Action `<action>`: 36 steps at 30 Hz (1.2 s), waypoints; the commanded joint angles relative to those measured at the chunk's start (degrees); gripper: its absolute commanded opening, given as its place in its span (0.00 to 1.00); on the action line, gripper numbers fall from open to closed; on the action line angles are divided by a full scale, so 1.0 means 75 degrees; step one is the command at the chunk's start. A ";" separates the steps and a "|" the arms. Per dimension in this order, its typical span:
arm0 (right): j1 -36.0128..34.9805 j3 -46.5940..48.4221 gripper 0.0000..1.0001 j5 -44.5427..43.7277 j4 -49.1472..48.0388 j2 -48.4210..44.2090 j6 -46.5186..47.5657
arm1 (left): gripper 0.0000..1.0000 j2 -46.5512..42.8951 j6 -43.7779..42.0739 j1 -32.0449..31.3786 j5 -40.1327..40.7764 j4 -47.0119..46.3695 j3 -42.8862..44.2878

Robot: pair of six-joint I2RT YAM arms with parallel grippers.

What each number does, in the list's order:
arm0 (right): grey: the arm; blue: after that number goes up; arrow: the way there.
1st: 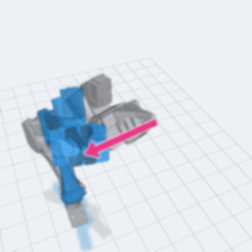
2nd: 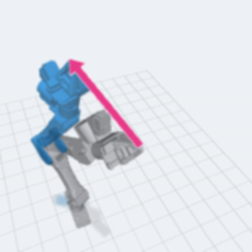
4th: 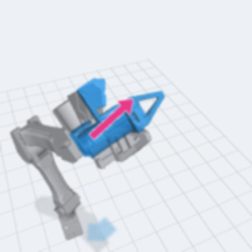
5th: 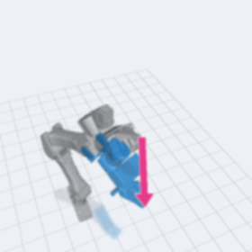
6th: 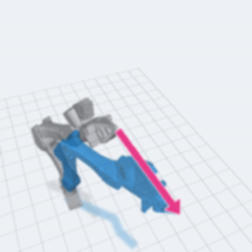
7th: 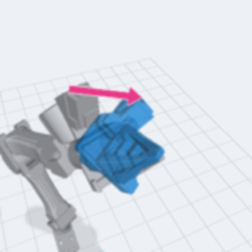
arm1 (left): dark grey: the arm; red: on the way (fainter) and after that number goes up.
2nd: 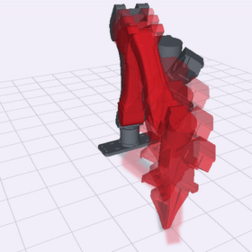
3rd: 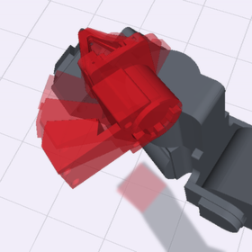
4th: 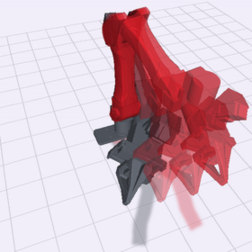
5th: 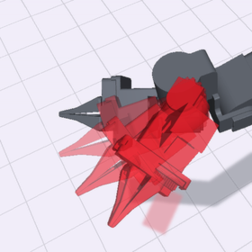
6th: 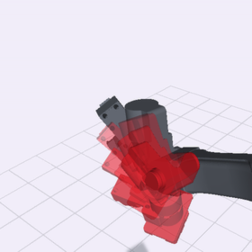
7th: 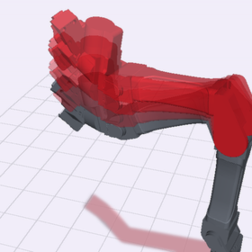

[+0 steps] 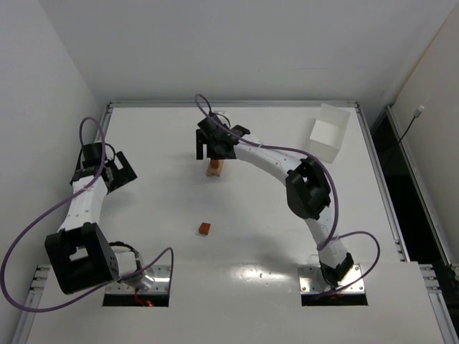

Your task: Build the wood block tower

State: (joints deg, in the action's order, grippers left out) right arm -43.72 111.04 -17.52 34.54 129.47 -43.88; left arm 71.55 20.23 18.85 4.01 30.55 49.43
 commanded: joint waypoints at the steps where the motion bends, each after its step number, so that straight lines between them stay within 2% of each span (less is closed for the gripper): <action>1: -0.0088 -0.0005 0.88 -0.0323 0.0161 -0.1276 0.0670 | 1.00 -0.0282 0.0068 0.0065 -0.0054 -0.0159 -0.0005; 3: -0.0088 -0.0214 0.94 -0.0406 0.0607 -0.1593 0.0939 | 1.00 -0.0469 0.0068 0.0065 -0.0124 -0.0159 -0.0005; 4: -0.0088 -0.0761 0.95 -0.0406 0.0516 -0.1838 0.1161 | 1.00 -0.0470 0.0068 0.0065 -0.0125 -0.0159 -0.0005; 5: -0.0088 -0.1034 0.99 -0.0232 0.0341 -0.2363 0.1801 | 1.00 -0.0562 0.0068 0.0065 -0.0125 -0.0159 -0.0074; 7: -0.0088 -0.1574 0.99 0.0331 -0.0093 -0.2776 0.2904 | 1.00 -0.0645 -0.0001 0.0065 -0.0194 -0.0089 -0.0075; 8: -0.0088 -0.1761 0.99 0.0425 -0.0187 -0.3010 0.3988 | 1.00 -0.0715 -0.0071 0.0065 -0.0299 -0.0088 -0.0075; 10: -0.0088 -0.2558 0.99 0.0997 -0.0610 -0.3889 0.5048 | 1.00 -0.0716 -0.0422 0.0065 -0.0475 0.0110 -0.0005; 11: -0.0088 -0.2769 0.99 0.1162 -0.0610 -0.4158 0.5808 | 1.00 -0.0716 -0.0586 0.0065 -0.0708 0.0192 0.0227; 13: 0.0017 -0.3402 0.99 0.1702 -0.0424 -0.4848 0.6491 | 1.00 -0.0564 -0.1078 -0.0286 -0.1212 0.0672 0.0591; 15: 0.0262 -0.4020 0.99 0.1680 -0.0189 -0.5272 0.7170 | 1.00 -0.0563 -0.1559 -0.0439 -0.1983 0.0814 0.0943; 17: 0.0473 -0.4561 0.96 0.1471 -0.0118 -0.5973 0.7432 | 1.00 -0.0482 -0.2143 -0.0883 -0.2711 0.1188 0.0945; 18: 0.0765 -0.5109 0.90 0.1028 -0.0245 -0.6233 0.7432 | 1.00 -0.0481 -0.2286 -0.1128 -0.3202 0.1282 0.1037; 20: 0.1129 -0.5639 0.85 0.0418 -0.0526 -0.6713 0.7432 | 1.00 -0.0481 -0.2671 -0.2205 -0.3428 0.1563 0.1272; 22: 0.1738 -0.6191 0.83 0.0297 -0.0528 -0.7311 0.7631 | 1.00 -0.0399 -0.3093 -0.3129 -0.3848 0.1925 0.1611; 23: 0.1914 -0.6332 0.82 0.0297 -0.0528 -0.7511 0.7701 | 0.97 -0.0469 -0.3316 -0.3413 -0.3851 0.1997 0.1613; 25: 0.2126 -0.6789 0.79 0.0297 -0.0528 -0.8095 0.8179 | 0.86 -0.0470 -0.4135 -0.3999 -0.4119 0.2324 0.1834; 26: 0.2254 -0.6929 0.79 0.0204 -0.0528 -0.8273 0.8182 | 0.77 -0.0470 -0.4394 -0.4535 -0.4121 0.2593 0.1835; 27: 0.2325 -0.7012 0.79 0.0296 -0.0528 -0.8414 0.8182 | 0.64 -0.0470 -0.4733 -0.4784 -0.3947 0.2676 0.1916; 29: 0.2466 -0.7095 0.79 0.0507 -0.0341 -0.8764 0.8405 | 0.52 -0.0400 -0.5214 -0.5427 -0.3666 0.3143 0.1998; 30: 0.2467 -0.7095 0.82 0.0658 -0.0340 -0.8871 0.8405 | 0.45 -0.0399 -0.5843 -0.5652 -0.3594 0.3343 0.1999; 32: 0.2549 -0.7177 0.86 0.0742 -0.0340 -0.9047 0.8499 | 0.44 -0.0399 -0.6561 -0.6120 -0.3290 0.3742 0.1930; 33: 0.2746 -0.7328 0.94 0.0742 -0.0340 -0.9117 0.8580 | 0.44 -0.0654 -0.7156 -0.6622 -0.2941 0.4034 0.1790; 36: 0.2993 -0.7329 0.96 0.0812 -0.0340 -0.9212 0.8581 | 0.44 -0.1101 -0.7851 -0.7513 -0.2411 0.4107 0.1426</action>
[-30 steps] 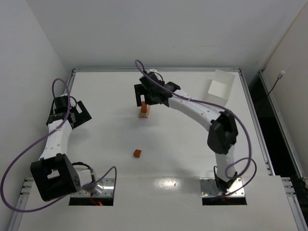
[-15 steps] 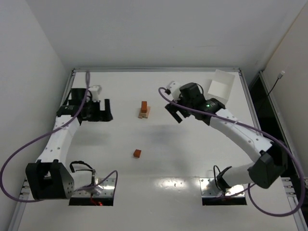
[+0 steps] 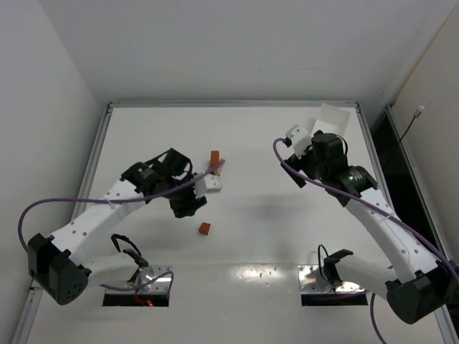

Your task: Build the wood block tower

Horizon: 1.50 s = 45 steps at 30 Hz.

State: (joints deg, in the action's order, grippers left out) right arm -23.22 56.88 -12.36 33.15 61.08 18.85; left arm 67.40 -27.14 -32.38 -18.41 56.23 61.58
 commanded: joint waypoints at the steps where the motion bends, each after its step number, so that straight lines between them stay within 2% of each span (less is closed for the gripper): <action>1: 0.0330 -0.0177 0.96 0.0194 -0.0154 -0.0163 0.0217 | 0.45 -0.0699 -0.1967 -0.0849 0.0719 0.0683 -0.0358; 2: 0.0424 -0.0178 0.96 0.0195 -0.0154 -0.0163 0.0310 | 0.51 -0.1003 -0.2181 -0.0978 0.0918 0.0683 -0.0707; 3: 0.0425 -0.0178 0.96 0.0195 -0.0154 -0.0163 0.0311 | 0.60 -0.1145 -0.2380 -0.1246 0.1025 0.0567 -0.0885; 4: 0.0517 -0.0178 0.96 0.0195 -0.0154 -0.0163 0.0392 | 0.64 -0.1285 -0.2707 -0.1353 0.1107 0.0461 -0.1061; 8: 0.0870 -0.0178 0.96 0.0195 -0.0154 -0.0234 0.0393 | 0.64 -0.2373 -0.3587 -0.1682 0.1376 -0.0718 -0.2326; 12: 0.1197 -0.0108 0.96 0.0265 -0.0154 -0.0303 0.0393 | 0.60 -0.2646 -0.4198 -0.1683 0.1308 -0.1658 -0.3136; 15: 0.1384 -0.0108 0.96 0.0405 -0.0084 -0.0304 0.0393 | 0.56 -0.1957 -0.4280 -0.1683 0.0957 -0.1754 -0.2962; 18: 0.1584 -0.0037 0.96 0.0475 0.0010 -0.0374 0.0393 | 0.56 -0.1358 -0.3977 -0.1683 0.0675 -0.1976 -0.2786; 23: 0.1737 -0.0037 0.96 0.0628 0.0010 -0.0374 0.0393 | 0.56 -0.1193 -0.3882 -0.1869 0.0299 -0.2551 -0.2867; 31: 0.1807 -0.0037 0.96 0.0699 0.0081 -0.0374 0.0322 | 0.56 -0.0854 -0.3882 -0.2104 0.0007 -0.2552 -0.2867; 42: 0.1878 -0.0108 0.96 0.0875 0.0151 -0.0445 0.0170 | 0.55 -0.0771 -0.3226 -0.2725 -0.0064 -0.2880 -0.3102; 45: 0.1878 -0.0037 1.00 0.0945 0.0221 -0.0363 0.0170 | 0.53 -0.0573 -0.3155 -0.2725 -0.0064 -0.3043 -0.3102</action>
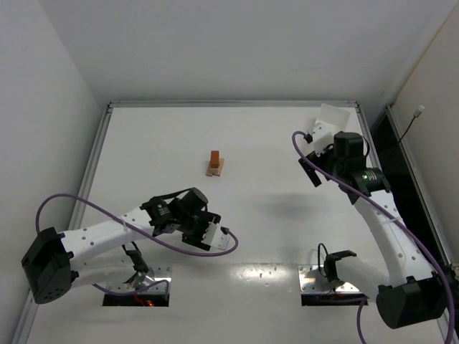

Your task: Build the wood block tower

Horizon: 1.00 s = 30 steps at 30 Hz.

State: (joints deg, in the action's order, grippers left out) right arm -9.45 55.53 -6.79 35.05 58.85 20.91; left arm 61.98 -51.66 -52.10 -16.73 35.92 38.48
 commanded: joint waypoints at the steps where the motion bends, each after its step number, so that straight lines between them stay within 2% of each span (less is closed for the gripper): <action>1: 0.0042 0.0143 1.00 0.0202 -0.0032 -0.0065 -0.0104 | 0.52 0.0243 0.0114 -0.0097 -0.0289 -0.0336 -0.0021; 4: 0.0042 0.0283 1.00 0.0271 -0.0032 -0.0065 -0.0104 | 0.48 0.0326 0.0114 -0.0097 -0.0207 -0.0336 0.0048; 14: 0.0112 0.0424 1.00 0.0412 0.0050 0.0145 -0.0174 | 0.47 0.0665 0.0185 -0.0097 -0.0067 -0.0559 -0.0021; 30: 0.0112 0.0881 1.00 0.0553 -0.0020 0.0755 -0.0245 | 0.42 0.1322 -0.0330 0.0618 -0.0066 -0.0629 0.0049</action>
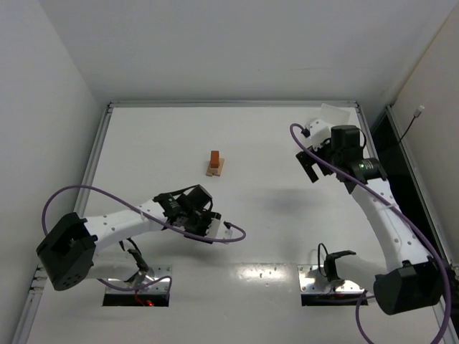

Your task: Build the wood block tower

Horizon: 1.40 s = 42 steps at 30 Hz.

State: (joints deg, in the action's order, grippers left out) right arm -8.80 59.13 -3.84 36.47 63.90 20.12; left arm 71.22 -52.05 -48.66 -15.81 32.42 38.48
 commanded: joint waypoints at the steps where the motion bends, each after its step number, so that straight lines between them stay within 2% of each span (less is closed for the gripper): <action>1: 0.0025 0.0401 1.00 0.0229 -0.0210 0.0151 -0.0140 | 0.42 0.0159 -0.0278 0.0230 -0.0188 -0.0163 0.0049; 20: 0.0025 0.0611 1.00 0.0301 -0.0280 0.0726 -0.0140 | 0.37 0.0852 -0.0677 0.0758 -0.0610 -0.0304 0.0271; 27: 0.0025 0.0612 1.00 0.0371 -0.0280 0.0797 -0.0140 | 0.22 0.0922 -0.0677 0.0758 -0.0681 -0.0304 0.0412; 28: 0.0025 0.0530 1.00 0.0440 -0.0280 0.0797 -0.0140 | 0.15 0.0922 -0.0677 0.0758 -0.0681 -0.0304 0.0412; 31: 0.0025 0.0530 0.97 0.0581 -0.0351 0.0797 -0.0303 | 0.00 0.0922 -0.0373 0.0758 -0.0611 -0.0398 0.0599; 35: -0.0069 0.0308 0.97 0.0653 -0.0748 0.0656 -0.0479 | 0.00 0.0922 0.0376 0.0758 -0.0540 0.0045 0.1476; 42: -0.0069 0.0225 0.97 0.0840 -0.1416 0.0586 -0.0808 | 0.00 0.1553 0.3079 0.1261 -0.1136 0.0763 0.3773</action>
State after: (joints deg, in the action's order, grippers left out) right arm -8.88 60.88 0.43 31.05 69.82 15.88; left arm 81.23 -40.14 -41.63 -20.08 36.07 61.49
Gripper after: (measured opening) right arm 0.972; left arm 0.122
